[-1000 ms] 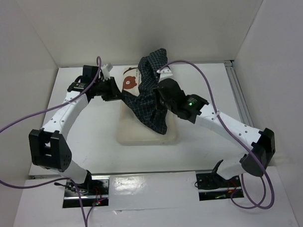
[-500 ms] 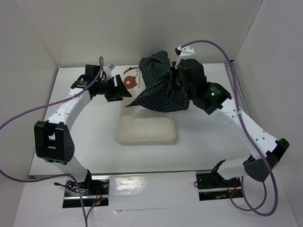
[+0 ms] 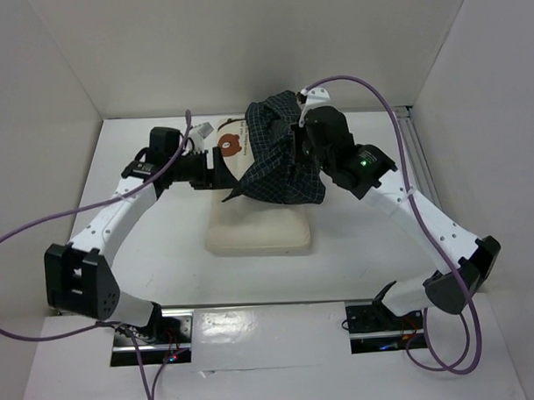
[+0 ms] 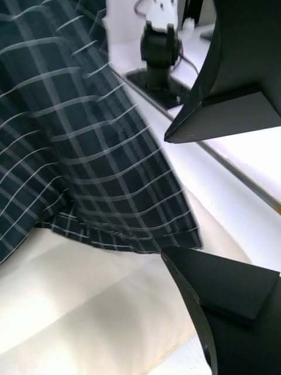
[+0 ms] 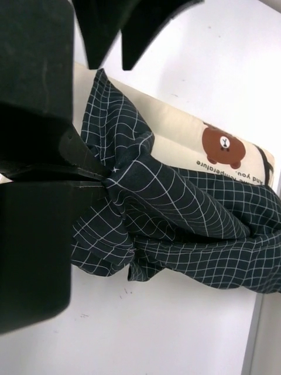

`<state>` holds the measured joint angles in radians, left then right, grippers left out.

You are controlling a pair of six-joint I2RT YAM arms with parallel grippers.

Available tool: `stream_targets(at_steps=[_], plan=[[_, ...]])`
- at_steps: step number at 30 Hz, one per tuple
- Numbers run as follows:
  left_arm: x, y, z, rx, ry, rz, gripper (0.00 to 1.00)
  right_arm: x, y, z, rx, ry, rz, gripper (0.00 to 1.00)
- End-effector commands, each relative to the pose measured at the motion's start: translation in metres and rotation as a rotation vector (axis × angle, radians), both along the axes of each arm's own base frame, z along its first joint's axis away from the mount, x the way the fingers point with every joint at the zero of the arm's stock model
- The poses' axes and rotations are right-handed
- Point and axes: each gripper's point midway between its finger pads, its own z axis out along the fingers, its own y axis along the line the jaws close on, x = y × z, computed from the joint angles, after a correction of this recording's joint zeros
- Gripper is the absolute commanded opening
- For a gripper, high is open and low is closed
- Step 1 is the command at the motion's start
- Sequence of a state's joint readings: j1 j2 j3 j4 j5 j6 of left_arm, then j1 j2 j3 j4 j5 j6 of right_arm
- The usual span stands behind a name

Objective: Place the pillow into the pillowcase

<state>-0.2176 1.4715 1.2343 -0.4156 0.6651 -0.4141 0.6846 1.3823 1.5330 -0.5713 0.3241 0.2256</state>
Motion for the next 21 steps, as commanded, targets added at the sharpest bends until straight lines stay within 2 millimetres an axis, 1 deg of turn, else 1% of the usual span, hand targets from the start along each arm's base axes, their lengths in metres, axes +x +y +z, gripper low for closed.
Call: stream_targets(at_steps=[1, 2, 3, 4, 5, 6, 7, 8, 9, 10, 11, 12, 13, 14, 15, 16, 17, 18, 19, 20, 21], plan=[[-0.007, 0.008, 0.018, 0.120, -0.228, -0.004, 0.84, -0.001, 0.004, -0.008, -0.013, 0.029, 0.030, 0.00], [-0.010, 0.011, 0.029, 0.142, -0.298, 0.004, 0.84, 0.000, 0.000, -0.006, -0.013, 0.030, 0.021, 0.00], [-0.013, 0.013, 0.026, 0.167, -0.319, 0.014, 0.87, -0.001, 0.002, -0.006, -0.009, 0.033, 0.032, 0.00], [-0.013, 0.011, 0.028, 0.191, -0.354, 0.019, 0.89, 0.001, 0.003, -0.010, -0.016, 0.041, 0.032, 0.00], [-0.013, 0.012, 0.029, 0.210, -0.392, 0.013, 0.90, 0.000, 0.005, -0.006, -0.006, 0.037, 0.043, 0.00], [-0.013, 0.010, 0.029, 0.222, -0.395, 0.018, 0.91, -0.001, 0.007, -0.006, -0.002, 0.040, 0.053, 0.00], [-0.014, 0.008, 0.028, 0.237, -0.408, 0.009, 0.91, 0.001, 0.004, -0.006, -0.002, 0.040, 0.044, 0.00], [-0.012, 0.010, 0.027, 0.254, -0.423, 0.006, 0.91, 0.001, 0.004, -0.006, -0.002, 0.040, 0.044, 0.00], [-0.011, 0.002, 0.021, 0.262, -0.410, -0.012, 0.91, 0.002, 0.005, -0.009, -0.009, 0.050, 0.044, 0.00], [-0.010, 0.002, 0.018, 0.275, -0.413, -0.023, 0.91, 0.002, 0.005, -0.009, -0.010, 0.050, 0.044, 0.00], [-0.012, -0.004, 0.014, 0.285, -0.410, -0.037, 0.91, 0.004, 0.006, -0.012, -0.015, 0.057, 0.044, 0.00], [-0.014, -0.008, 0.014, 0.294, -0.427, -0.061, 0.90, 0.002, 0.007, -0.010, -0.011, 0.059, 0.053, 0.00], [-0.014, -0.013, 0.004, 0.309, -0.409, -0.072, 0.90, 0.002, 0.007, -0.010, -0.010, 0.059, 0.054, 0.00], [-0.016, -0.021, 0.002, 0.323, -0.424, -0.091, 0.90, 0.004, 0.009, -0.009, -0.010, 0.058, 0.054, 0.00], [-0.015, -0.021, -0.006, 0.355, -0.420, -0.089, 0.90, 0.003, 0.008, -0.011, -0.016, 0.066, 0.053, 0.00], [-0.013, -0.024, -0.008, 0.363, -0.425, -0.089, 0.90, 0.003, 0.008, -0.011, -0.016, 0.066, 0.053, 0.00], [-0.012, -0.026, -0.017, 0.381, -0.410, -0.091, 0.90, 0.006, 0.007, -0.011, -0.012, 0.069, 0.053, 0.00], [-0.010, -0.030, -0.020, 0.390, -0.418, -0.102, 0.90, 0.006, 0.007, -0.011, -0.012, 0.069, 0.053, 0.00], [-0.006, -0.033, -0.015, 0.386, -0.427, -0.099, 0.90, 0.006, 0.007, -0.011, -0.012, 0.069, 0.053, 0.00], [-0.007, -0.036, -0.020, 0.390, -0.417, -0.112, 0.90, 0.006, 0.007, -0.011, -0.012, 0.069, 0.053, 0.00], [-0.003, -0.040, -0.018, 0.378, -0.425, -0.117, 0.90, 0.005, 0.006, -0.013, -0.018, 0.076, 0.052, 0.00]])
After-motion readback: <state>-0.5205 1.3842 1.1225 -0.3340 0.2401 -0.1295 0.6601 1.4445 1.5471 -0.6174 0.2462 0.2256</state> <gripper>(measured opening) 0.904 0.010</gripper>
